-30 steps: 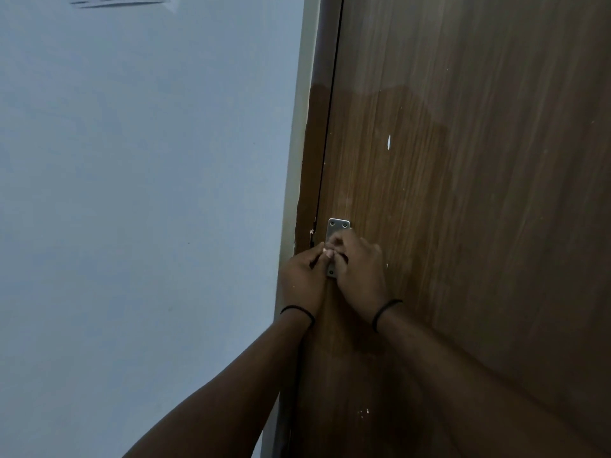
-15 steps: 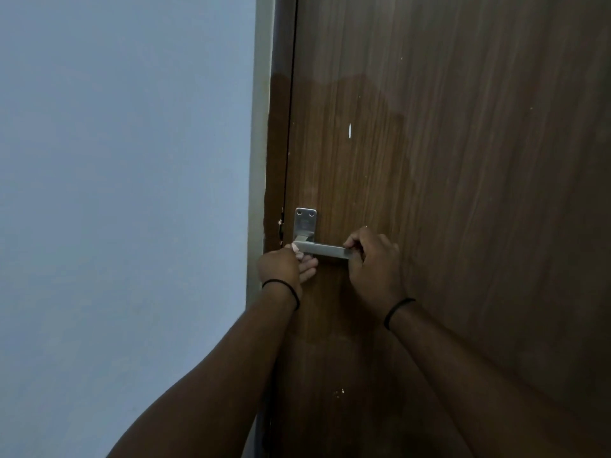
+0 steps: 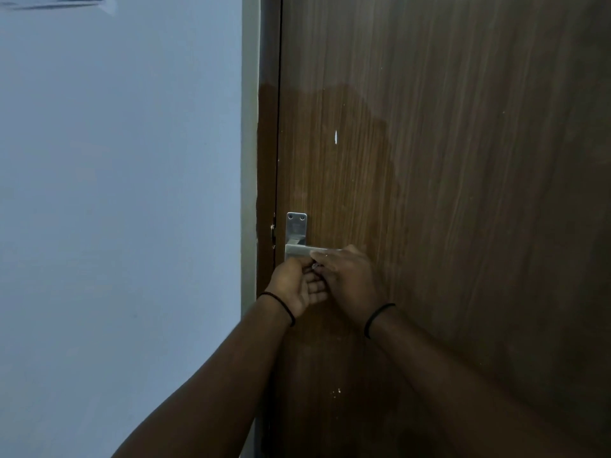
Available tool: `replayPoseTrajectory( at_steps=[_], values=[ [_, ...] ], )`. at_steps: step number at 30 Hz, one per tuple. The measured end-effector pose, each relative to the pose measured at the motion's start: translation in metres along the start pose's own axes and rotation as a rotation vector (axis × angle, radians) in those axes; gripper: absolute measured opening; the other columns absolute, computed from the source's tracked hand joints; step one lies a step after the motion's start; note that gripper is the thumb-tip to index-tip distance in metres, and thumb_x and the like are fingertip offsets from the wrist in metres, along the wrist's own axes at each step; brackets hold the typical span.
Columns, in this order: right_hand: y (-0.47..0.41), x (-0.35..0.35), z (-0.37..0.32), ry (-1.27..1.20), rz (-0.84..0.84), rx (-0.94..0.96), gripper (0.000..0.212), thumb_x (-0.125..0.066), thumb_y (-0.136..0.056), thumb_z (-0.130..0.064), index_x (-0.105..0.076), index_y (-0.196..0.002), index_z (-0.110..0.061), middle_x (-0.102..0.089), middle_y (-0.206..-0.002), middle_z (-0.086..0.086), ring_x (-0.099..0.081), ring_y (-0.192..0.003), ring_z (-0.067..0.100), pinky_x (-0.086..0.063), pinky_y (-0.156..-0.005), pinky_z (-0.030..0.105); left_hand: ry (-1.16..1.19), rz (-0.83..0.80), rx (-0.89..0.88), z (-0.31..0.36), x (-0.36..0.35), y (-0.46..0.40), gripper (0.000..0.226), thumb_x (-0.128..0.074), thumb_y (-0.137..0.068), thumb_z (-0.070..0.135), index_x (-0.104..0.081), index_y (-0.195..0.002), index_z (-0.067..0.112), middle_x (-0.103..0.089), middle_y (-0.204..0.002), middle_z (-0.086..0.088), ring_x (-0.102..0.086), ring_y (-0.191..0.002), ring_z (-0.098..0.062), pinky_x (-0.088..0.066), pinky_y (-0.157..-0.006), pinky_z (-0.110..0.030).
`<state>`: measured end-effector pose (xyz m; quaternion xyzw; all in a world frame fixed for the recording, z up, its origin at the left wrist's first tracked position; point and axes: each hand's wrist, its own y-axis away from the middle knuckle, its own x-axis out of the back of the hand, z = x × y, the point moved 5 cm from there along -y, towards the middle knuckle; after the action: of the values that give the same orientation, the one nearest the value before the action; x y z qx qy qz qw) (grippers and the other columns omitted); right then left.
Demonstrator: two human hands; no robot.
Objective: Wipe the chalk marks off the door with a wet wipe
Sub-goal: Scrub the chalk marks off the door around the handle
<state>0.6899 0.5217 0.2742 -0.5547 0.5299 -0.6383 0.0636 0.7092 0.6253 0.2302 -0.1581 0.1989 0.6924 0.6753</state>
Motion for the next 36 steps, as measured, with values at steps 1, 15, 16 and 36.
replayPoseTrajectory(
  at_steps=[1,15,16,36],
  values=[
    [-0.002,0.002,-0.002,0.041,0.035,0.038,0.020,-0.056,-0.096,-0.007,-0.074,-0.105,-0.006,-0.073,-0.102,0.010,-0.061,-0.096,0.025,-0.050,-0.086,0.034,-0.008,-0.022,0.028,0.000,0.002,0.001,0.033,-0.046,-0.097,0.026,-0.060,-0.118,0.005,-0.068,-0.114,-0.019,-0.067,-0.103,-0.033,-0.057,-0.077,-0.044],
    [-0.043,-0.056,-0.025,0.552,-0.196,0.476,0.038,-0.050,-0.097,-0.007,-0.056,-0.134,-0.011,-0.042,-0.152,0.008,-0.032,-0.144,0.025,-0.014,-0.120,0.036,-0.143,0.605,-0.402,0.031,0.069,0.010,0.041,-0.035,-0.102,0.026,-0.070,-0.091,0.007,-0.074,-0.084,-0.012,-0.071,-0.076,-0.029,-0.056,-0.071,-0.037],
    [-0.040,-0.052,-0.021,0.576,-0.181,0.527,0.038,-0.055,-0.094,-0.006,-0.057,-0.132,-0.011,-0.045,-0.150,0.009,-0.036,-0.143,0.025,-0.016,-0.119,0.037,-0.146,0.622,-0.413,0.032,0.071,0.010,0.039,-0.036,-0.101,0.025,-0.069,-0.090,0.008,-0.073,-0.082,-0.012,-0.071,-0.075,-0.029,-0.056,-0.071,-0.038],
    [0.040,0.053,0.059,-0.207,0.269,-0.314,0.020,-0.062,-0.095,-0.020,-0.062,-0.097,-0.040,-0.067,-0.093,-0.019,-0.063,-0.090,-0.005,-0.046,-0.075,0.009,-0.311,0.481,-0.436,0.009,0.053,0.021,0.028,-0.049,-0.101,0.028,-0.068,-0.090,0.010,-0.069,-0.074,-0.007,-0.064,-0.061,-0.018,-0.052,-0.054,-0.026]
  ],
)
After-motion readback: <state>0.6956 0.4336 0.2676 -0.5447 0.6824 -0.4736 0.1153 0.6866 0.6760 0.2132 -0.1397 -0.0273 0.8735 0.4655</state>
